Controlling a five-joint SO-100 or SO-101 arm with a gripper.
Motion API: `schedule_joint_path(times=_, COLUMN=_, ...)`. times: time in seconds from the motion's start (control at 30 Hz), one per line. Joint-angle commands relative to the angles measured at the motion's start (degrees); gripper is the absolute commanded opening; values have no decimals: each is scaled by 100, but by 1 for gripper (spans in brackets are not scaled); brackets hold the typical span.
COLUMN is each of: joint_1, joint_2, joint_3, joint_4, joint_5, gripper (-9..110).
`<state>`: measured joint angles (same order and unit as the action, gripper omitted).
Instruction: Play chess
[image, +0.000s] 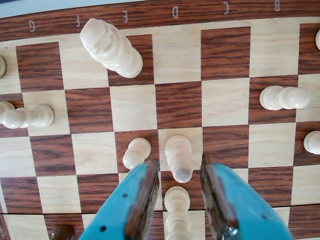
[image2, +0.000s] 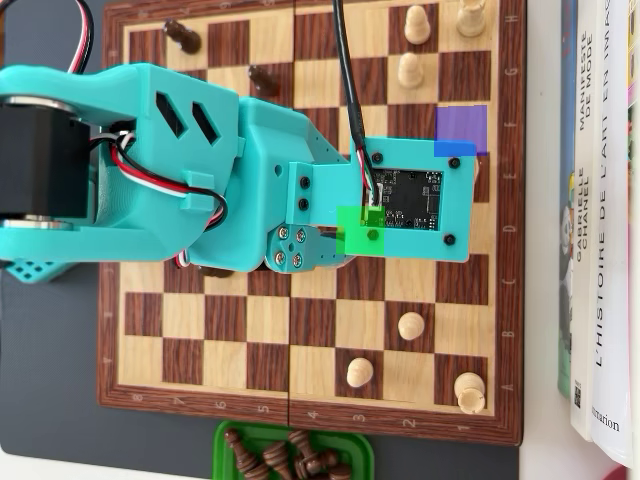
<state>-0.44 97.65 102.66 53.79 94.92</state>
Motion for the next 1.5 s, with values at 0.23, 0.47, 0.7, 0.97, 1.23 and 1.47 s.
schedule_joint_path(times=0.23, joint_1=70, joint_2=1248, joint_3=-26, joint_4=-62, joint_5=-26, gripper=13)
schedule_joint_path(times=0.47, joint_1=255, joint_2=2452, joint_3=598, joint_4=-70, joint_5=-18, gripper=13)
schedule_joint_path(times=0.7, joint_1=448, joint_2=3674, joint_3=1688, joint_4=-1222, joint_5=-387, gripper=13)
schedule_joint_path(times=0.97, joint_1=369, joint_2=5054, joint_3=3313, joint_4=-3437, joint_5=-466, gripper=13)
schedule_joint_path(times=1.23, joint_1=-26, joint_2=6231, joint_3=4834, joint_4=-5897, joint_5=-448, gripper=13)
schedule_joint_path(times=1.47, joint_1=-123, joint_2=7198, joint_3=5871, joint_4=-7585, joint_5=-457, gripper=13)
